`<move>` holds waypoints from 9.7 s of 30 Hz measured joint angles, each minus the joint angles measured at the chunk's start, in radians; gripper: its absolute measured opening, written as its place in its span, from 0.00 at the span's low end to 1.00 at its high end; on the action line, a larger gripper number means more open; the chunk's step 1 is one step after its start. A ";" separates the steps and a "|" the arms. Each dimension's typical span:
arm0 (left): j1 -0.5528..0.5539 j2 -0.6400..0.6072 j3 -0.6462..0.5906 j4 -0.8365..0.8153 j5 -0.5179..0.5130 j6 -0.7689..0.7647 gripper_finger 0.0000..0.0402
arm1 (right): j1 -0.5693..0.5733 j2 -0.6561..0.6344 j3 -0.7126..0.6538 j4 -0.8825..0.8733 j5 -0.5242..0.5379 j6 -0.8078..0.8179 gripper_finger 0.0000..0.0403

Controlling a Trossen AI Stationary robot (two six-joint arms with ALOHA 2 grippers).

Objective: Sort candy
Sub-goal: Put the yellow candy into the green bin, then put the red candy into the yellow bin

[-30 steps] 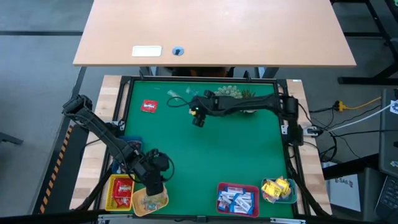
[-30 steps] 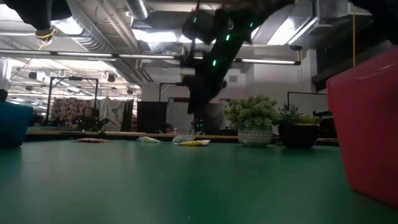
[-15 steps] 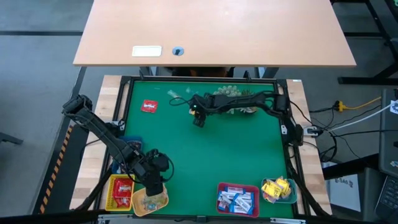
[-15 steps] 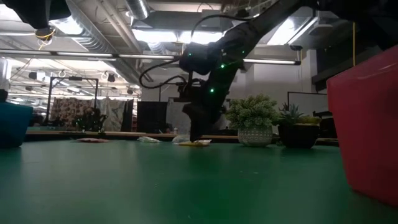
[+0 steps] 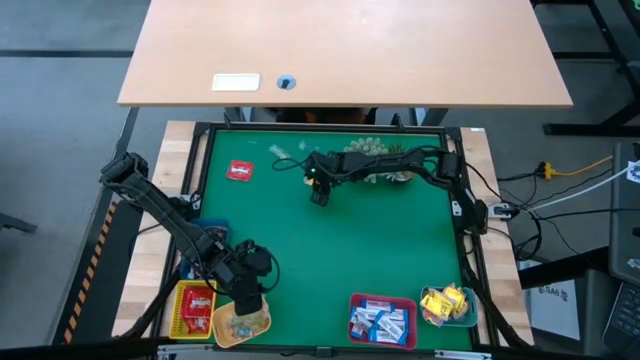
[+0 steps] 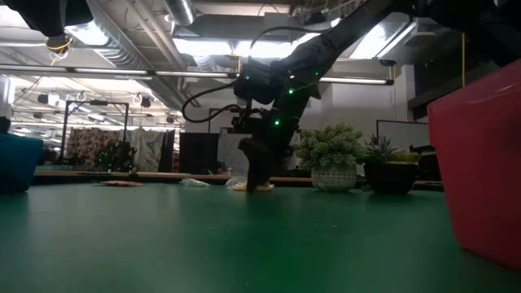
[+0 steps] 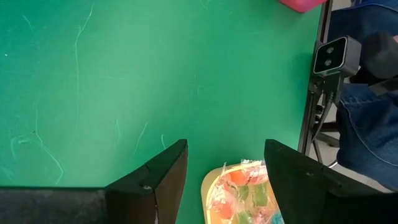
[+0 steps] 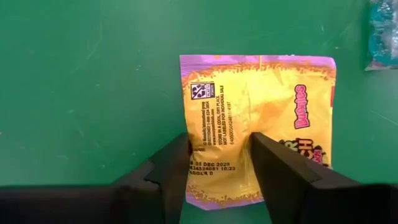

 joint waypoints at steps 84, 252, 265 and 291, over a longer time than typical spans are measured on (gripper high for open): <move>-0.047 0.000 0.000 0.075 -0.106 -0.001 0.50 | 1.327 -0.266 0.047 -1.105 -0.291 1.029 0.05; 0.905 -0.027 -0.142 -0.189 0.548 0.524 0.00 | 1.243 -0.284 0.267 -0.960 0.192 0.862 0.45; 0.372 -0.028 0.002 -0.222 0.643 0.238 0.00 | 1.243 -0.283 0.267 -0.907 0.192 0.862 0.45; -0.366 -0.028 0.003 -0.222 0.436 -0.828 0.00 | 1.243 -0.283 0.267 -0.860 0.360 0.836 0.45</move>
